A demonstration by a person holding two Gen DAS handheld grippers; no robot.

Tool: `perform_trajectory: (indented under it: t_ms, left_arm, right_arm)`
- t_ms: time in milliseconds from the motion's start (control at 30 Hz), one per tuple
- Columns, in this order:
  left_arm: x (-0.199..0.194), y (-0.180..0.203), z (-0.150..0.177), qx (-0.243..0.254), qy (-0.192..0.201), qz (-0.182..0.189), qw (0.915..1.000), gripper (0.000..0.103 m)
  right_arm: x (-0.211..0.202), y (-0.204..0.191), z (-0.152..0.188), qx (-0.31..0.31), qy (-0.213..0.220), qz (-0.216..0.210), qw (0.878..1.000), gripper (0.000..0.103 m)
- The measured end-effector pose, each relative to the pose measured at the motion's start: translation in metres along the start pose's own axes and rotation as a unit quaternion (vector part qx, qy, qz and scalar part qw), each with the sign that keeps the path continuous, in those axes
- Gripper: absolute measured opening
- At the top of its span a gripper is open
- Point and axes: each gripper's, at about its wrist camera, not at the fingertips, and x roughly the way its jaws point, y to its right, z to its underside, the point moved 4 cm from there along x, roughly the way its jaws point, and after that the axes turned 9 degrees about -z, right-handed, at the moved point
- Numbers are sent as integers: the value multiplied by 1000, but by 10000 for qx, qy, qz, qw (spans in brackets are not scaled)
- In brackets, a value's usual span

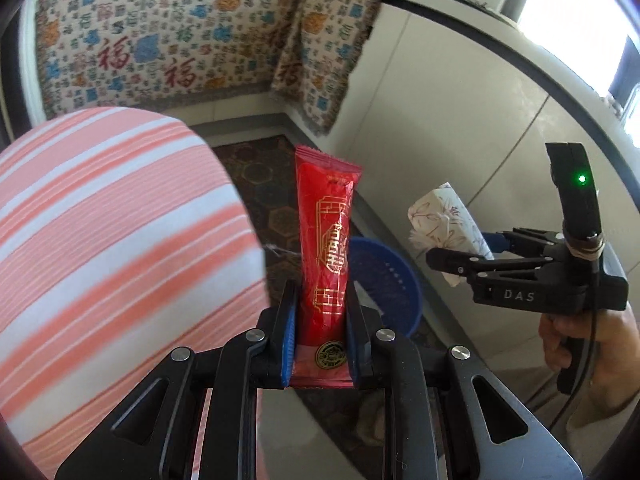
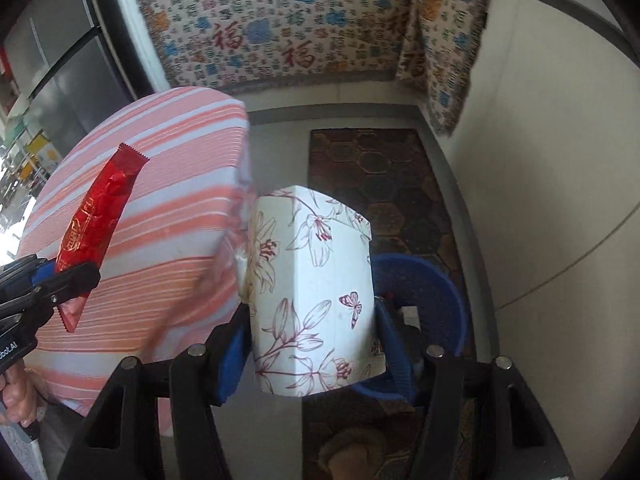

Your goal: Collect trash

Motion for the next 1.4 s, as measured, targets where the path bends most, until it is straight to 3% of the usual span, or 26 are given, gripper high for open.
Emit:
perform_trajectory:
  t_ms: [233, 467, 500, 533, 567, 600, 667, 733, 800, 967, 1100, 1233, 1333, 1400]
  left_arm:
    - [89, 67, -7, 334, -570, 248, 9975, 20]
    - [159, 94, -7, 577, -971, 357, 9930, 23]
    - [169, 98, -7, 584, -1012, 419, 9923, 29]
    - [178, 98, -7, 579, -1072, 481, 9914, 58]
    - [187, 96, -8, 510, -1084, 340, 9922, 76]
    - [194, 93, -10, 434, -1066, 187, 9932, 82]
    - [200, 91, -12, 285, -1106, 278, 9931, 87]
    - [193, 88, -14, 261, -1031, 178, 9942, 87]
    - [170, 87, -16, 443, -717, -64, 9964, 90]
    - [92, 72, -13, 612, -30, -459, 9971, 102]
    - [34, 44, -8, 622, 217, -736, 9951, 103]
    - [-20, 29, 11, 850, 568, -989, 9898, 103]
    - [-50, 22, 22, 806, 530, -946, 9908, 103]
    - [-65, 23, 26, 825, 623, -1216, 9872, 102]
  right_arm:
    - [38, 100, 23, 778, -156, 286, 9964, 61]
    - [90, 150, 38, 1156, -362, 239, 9923, 62]
    - [98, 155, 39, 1194, -366, 180, 9920, 65]
    - [106, 160, 41, 1239, -358, 92, 9916, 67]
    - [115, 166, 45, 1333, -361, 19, 9904, 68]
    - [125, 173, 48, 1503, -394, -91, 9878, 76]
    - [138, 188, 59, 1846, -409, -72, 9819, 85]
    - [137, 198, 64, 2015, -324, 17, 9789, 86]
    - [123, 203, 63, 2122, -115, 109, 9771, 86]
    - [61, 197, 63, 2188, 421, 522, 9735, 86]
    - [-4, 156, 69, 2036, 790, 672, 9735, 87]
    - [-69, 85, 87, 1666, 1310, 836, 9737, 103]
    - [-101, 36, 104, 1544, 1539, 1095, 9698, 103]
    - [-113, 9, 113, 1486, 1621, 1042, 9700, 103]
